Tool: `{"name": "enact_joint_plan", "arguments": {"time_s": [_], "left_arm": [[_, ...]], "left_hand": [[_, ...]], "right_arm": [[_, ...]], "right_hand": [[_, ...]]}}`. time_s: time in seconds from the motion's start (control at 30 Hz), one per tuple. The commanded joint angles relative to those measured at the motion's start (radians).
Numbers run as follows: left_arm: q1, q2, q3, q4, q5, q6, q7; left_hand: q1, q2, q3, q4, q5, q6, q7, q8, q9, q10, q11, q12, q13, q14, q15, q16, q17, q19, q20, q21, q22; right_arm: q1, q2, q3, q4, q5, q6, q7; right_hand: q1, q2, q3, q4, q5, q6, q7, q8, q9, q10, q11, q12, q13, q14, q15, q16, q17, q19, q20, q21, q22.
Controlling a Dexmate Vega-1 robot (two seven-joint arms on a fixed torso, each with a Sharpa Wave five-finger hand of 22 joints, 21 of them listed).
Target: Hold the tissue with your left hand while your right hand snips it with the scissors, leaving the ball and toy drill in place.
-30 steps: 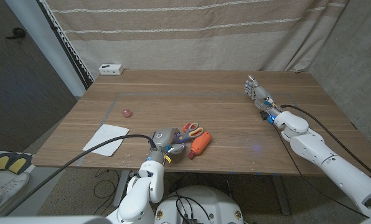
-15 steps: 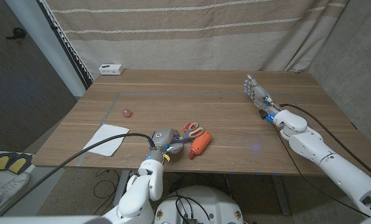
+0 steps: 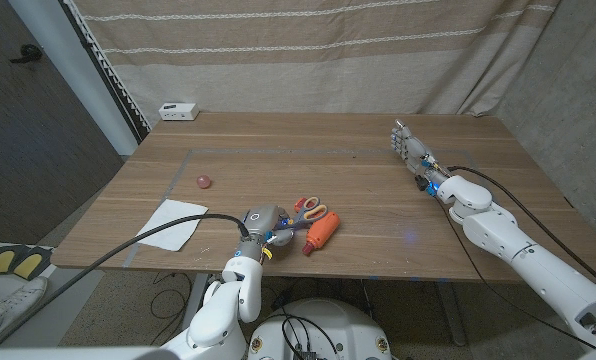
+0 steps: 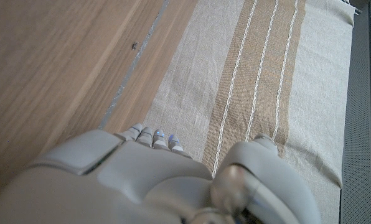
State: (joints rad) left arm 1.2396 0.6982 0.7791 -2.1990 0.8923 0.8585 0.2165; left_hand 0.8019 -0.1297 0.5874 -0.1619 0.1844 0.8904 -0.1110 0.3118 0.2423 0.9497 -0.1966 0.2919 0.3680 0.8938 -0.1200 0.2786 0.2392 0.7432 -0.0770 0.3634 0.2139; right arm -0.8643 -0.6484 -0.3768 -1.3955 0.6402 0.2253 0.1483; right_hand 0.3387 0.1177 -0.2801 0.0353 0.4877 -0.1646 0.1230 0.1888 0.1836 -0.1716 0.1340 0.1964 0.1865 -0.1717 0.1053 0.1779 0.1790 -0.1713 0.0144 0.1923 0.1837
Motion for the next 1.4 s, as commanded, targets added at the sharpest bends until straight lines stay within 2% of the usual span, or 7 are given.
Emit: {"name": "enact_joint_plan", "arguments": {"time_s": [0.03,0.27,0.6,0.83,0.93,1.03,1.4], "left_arm": [[-0.019,0.004,0.025,0.006,-0.015,0.009,-0.004],[-0.023,0.012,0.028,0.009,-0.026,-0.003,0.008],[-0.025,0.002,0.031,0.017,-0.041,0.005,0.03],[-0.029,0.012,0.032,0.014,-0.061,-0.007,0.027],[-0.029,0.012,0.034,0.014,-0.064,-0.007,0.032],[-0.027,0.013,0.032,0.015,-0.07,-0.012,0.045],[-0.004,0.019,0.013,0.011,-0.098,-0.038,0.107]], "left_hand": [[0.017,0.002,0.014,0.001,-0.004,0.022,-0.006,0.004,-0.007,0.022,-0.003,-0.003,-0.007,0.021,-0.108,-0.005,-0.001,0.014,-0.092,0.01,0.0],[0.029,0.006,0.033,0.001,-0.006,0.052,-0.003,0.001,-0.025,0.049,-0.003,-0.007,-0.026,0.053,-0.11,-0.006,-0.006,0.029,-0.095,0.021,0.0],[0.051,0.038,0.089,0.007,-0.005,0.135,-0.002,-0.002,-0.049,0.122,-0.004,0.002,-0.041,0.129,-0.112,-0.004,-0.01,0.057,-0.103,0.049,0.005],[0.056,0.141,0.144,0.034,0.001,0.133,0.001,-0.026,-0.046,0.119,-0.005,-0.006,-0.029,0.148,-0.114,-0.017,-0.009,0.045,-0.095,0.069,0.016],[0.055,0.156,0.151,0.036,0.002,0.14,-0.005,-0.025,-0.043,0.132,-0.004,-0.002,-0.025,0.152,-0.115,-0.018,-0.007,0.044,-0.097,0.074,0.018],[0.051,0.163,0.154,0.039,0.003,0.144,0.002,-0.023,-0.039,0.14,-0.004,0.0,-0.023,0.16,-0.114,-0.017,-0.006,0.041,-0.097,0.077,0.019],[0.043,0.175,0.162,0.039,0.01,0.123,0.008,-0.023,-0.021,0.177,-0.007,0.007,-0.021,0.196,-0.115,-0.012,-0.004,0.06,-0.096,0.098,0.021]], "right_arm": [[0.003,0.001,-0.002,0.007,0.001,0.0,0.005],[0.003,0.001,-0.002,0.006,0.003,-0.005,0.003],[0.003,0.002,-0.002,0.008,0.003,-0.004,0.005],[0.003,0.002,-0.003,0.008,0.005,-0.007,0.006],[0.003,0.002,-0.004,0.01,0.002,-0.003,0.007],[0.004,0.002,-0.004,0.01,0.002,-0.004,0.007],[0.005,0.002,-0.006,0.011,0.002,-0.006,0.01]], "right_hand": [[0.009,0.007,0.005,-0.002,-0.002,-0.036,0.011,0.006,0.004,-0.095,0.004,0.008,0.001,-0.18,-0.002,0.006,0.003,-0.092,0.004,0.007,0.001],[0.01,0.008,0.006,-0.003,-0.003,-0.036,0.012,0.006,0.004,-0.096,0.004,0.009,0.001,-0.18,-0.002,0.006,0.003,-0.091,0.003,0.008,0.001],[0.012,0.008,0.007,-0.003,-0.003,-0.035,0.011,0.007,0.004,-0.094,0.004,0.01,0.001,-0.18,-0.002,0.006,0.003,-0.091,0.004,0.008,0.001],[0.012,0.009,0.008,-0.003,-0.004,-0.035,0.012,0.007,0.004,-0.093,0.004,0.01,0.001,-0.179,-0.002,0.006,0.003,-0.091,0.004,0.008,0.001],[0.013,0.01,0.008,-0.004,-0.004,-0.035,0.012,0.007,0.004,-0.093,0.004,0.01,0.001,-0.179,-0.002,0.006,0.003,-0.091,0.004,0.008,0.001],[0.013,0.01,0.008,-0.004,-0.004,-0.035,0.012,0.007,0.004,-0.093,0.005,0.011,0.001,-0.179,-0.002,0.007,0.003,-0.091,0.005,0.008,0.001],[0.014,0.01,0.009,-0.004,-0.005,-0.036,0.012,0.007,0.004,-0.094,0.004,0.011,0.001,-0.179,-0.004,0.007,0.003,-0.09,0.004,0.009,0.001]]}}
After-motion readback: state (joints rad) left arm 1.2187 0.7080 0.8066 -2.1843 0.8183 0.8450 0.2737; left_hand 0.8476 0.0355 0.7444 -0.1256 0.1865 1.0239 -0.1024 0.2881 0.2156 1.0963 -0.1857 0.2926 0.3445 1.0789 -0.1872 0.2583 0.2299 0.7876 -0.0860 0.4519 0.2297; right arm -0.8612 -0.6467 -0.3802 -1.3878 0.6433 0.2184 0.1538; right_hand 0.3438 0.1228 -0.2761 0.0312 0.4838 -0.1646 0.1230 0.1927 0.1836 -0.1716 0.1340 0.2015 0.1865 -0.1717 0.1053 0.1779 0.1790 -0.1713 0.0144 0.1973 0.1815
